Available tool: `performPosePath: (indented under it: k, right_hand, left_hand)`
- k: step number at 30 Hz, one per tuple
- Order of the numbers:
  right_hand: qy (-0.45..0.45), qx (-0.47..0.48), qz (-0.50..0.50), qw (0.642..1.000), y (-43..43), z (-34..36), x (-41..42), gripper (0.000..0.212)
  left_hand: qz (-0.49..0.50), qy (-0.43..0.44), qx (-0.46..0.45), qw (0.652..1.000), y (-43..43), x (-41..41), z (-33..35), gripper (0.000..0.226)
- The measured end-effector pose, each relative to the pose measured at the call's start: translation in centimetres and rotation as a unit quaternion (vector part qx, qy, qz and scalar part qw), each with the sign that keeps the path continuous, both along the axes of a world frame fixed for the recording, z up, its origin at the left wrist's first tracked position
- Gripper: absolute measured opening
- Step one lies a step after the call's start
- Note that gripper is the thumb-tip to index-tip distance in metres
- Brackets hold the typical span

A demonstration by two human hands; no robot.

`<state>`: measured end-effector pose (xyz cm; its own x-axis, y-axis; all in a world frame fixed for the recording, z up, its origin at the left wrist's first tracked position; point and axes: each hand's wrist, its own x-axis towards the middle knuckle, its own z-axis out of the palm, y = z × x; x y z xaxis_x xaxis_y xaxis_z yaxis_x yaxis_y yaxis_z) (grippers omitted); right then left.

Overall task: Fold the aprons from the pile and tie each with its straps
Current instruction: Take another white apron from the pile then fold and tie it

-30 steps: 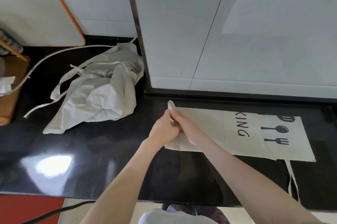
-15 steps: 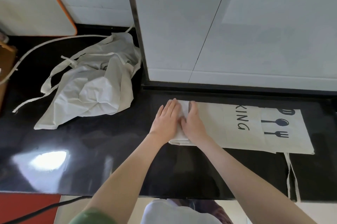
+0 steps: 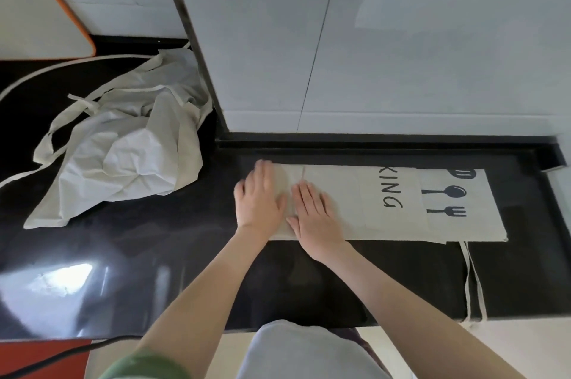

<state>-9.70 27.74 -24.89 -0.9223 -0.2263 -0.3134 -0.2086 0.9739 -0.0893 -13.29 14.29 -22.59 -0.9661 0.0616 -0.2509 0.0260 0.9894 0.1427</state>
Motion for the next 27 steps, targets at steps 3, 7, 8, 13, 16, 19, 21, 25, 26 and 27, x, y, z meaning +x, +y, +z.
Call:
performPosePath:
  k: [3,7,8,13,16,19,21,25,26,27]
  right_hand:
    - [-0.019,-0.029,-0.009,0.999,-0.1,0.4,-0.6,0.062]
    - [-0.045,-0.079,-0.031,0.995,-0.5,1.8,-1.0,0.067]
    - [-0.054,-0.088,-0.054,0.993,-0.9,2.4,-1.3,0.068]
    - [-0.138,-0.304,-0.218,0.917,-1.9,4.9,-2.3,0.044]
    - [-0.168,-0.335,-0.212,0.902,-1.4,5.6,-2.5,0.052]
    - [-0.166,-0.364,-0.235,0.886,-0.6,5.6,-2.7,0.048]
    - [-0.133,-0.369,-0.242,0.887,0.0,5.4,-2.7,0.044]
    - [-0.082,-0.443,-0.269,0.852,0.4,5.3,-2.4,0.046]
    - [-0.091,-0.442,-0.274,0.849,0.5,5.2,-2.4,0.046]
    - [-0.109,-0.451,-0.293,0.836,0.9,5.0,-2.5,0.044]
  left_hand:
    - [0.165,-0.048,0.043,0.984,1.1,0.0,1.6,0.043]
    - [0.263,-0.153,0.235,0.923,1.3,-0.9,2.0,0.021]
    - [0.245,-0.158,0.258,0.921,1.2,-1.1,2.0,0.022]
    - [0.195,-0.118,0.323,0.919,1.8,-0.8,2.7,0.011]
    - [0.169,-0.072,0.329,0.926,2.1,-0.6,3.1,0.008]
    - [0.177,-0.093,0.387,0.900,3.0,-0.3,3.9,0.019]
    - [0.198,-0.133,0.468,0.851,3.7,0.2,4.5,0.036]
    - [0.137,-0.152,0.478,0.854,4.5,0.7,4.2,0.074]
    - [0.132,-0.148,0.466,0.862,4.6,0.7,3.9,0.075]
    - [0.136,-0.138,0.460,0.867,4.8,0.6,3.8,0.070]
